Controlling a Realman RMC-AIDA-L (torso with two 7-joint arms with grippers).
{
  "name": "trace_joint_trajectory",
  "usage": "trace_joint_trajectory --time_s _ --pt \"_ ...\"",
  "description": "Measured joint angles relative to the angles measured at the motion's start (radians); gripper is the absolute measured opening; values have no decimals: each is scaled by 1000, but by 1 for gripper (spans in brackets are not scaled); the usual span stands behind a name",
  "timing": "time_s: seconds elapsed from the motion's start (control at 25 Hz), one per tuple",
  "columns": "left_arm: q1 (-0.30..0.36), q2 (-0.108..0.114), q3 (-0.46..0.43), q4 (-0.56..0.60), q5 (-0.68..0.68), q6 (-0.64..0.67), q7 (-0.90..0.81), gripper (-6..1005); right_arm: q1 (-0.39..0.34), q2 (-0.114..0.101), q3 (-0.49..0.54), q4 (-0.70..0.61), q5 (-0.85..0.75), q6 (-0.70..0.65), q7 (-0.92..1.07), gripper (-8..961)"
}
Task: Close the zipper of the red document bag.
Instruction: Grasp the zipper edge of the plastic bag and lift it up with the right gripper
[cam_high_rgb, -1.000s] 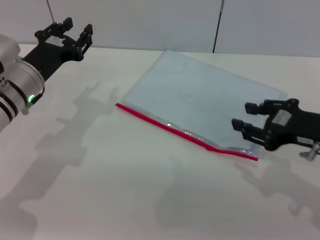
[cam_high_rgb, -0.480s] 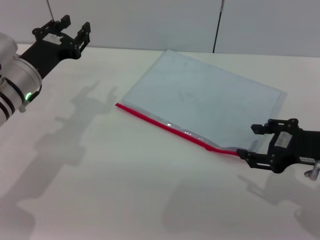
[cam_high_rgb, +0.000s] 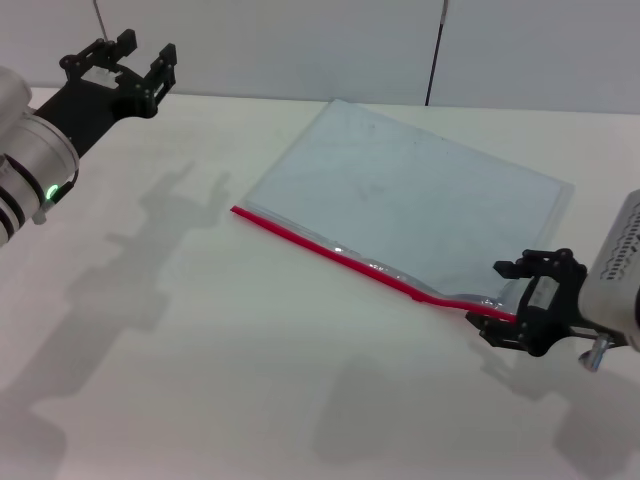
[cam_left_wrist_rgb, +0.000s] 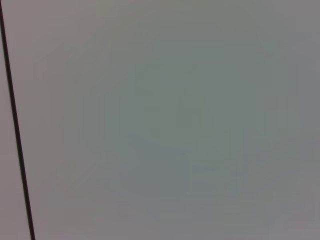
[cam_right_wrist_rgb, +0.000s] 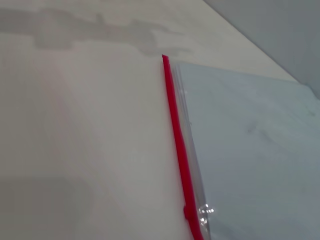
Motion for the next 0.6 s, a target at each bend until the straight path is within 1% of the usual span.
trace_joint_trajectory --time_s 0.24,0.6 --pt "4 6 0 -3 0 0 1 524 -9 1 -48 -3 -32 43 8 693" --pt "7 11 0 -3 0 0 1 524 -11 2 -143 -29 -301 107 206 694"
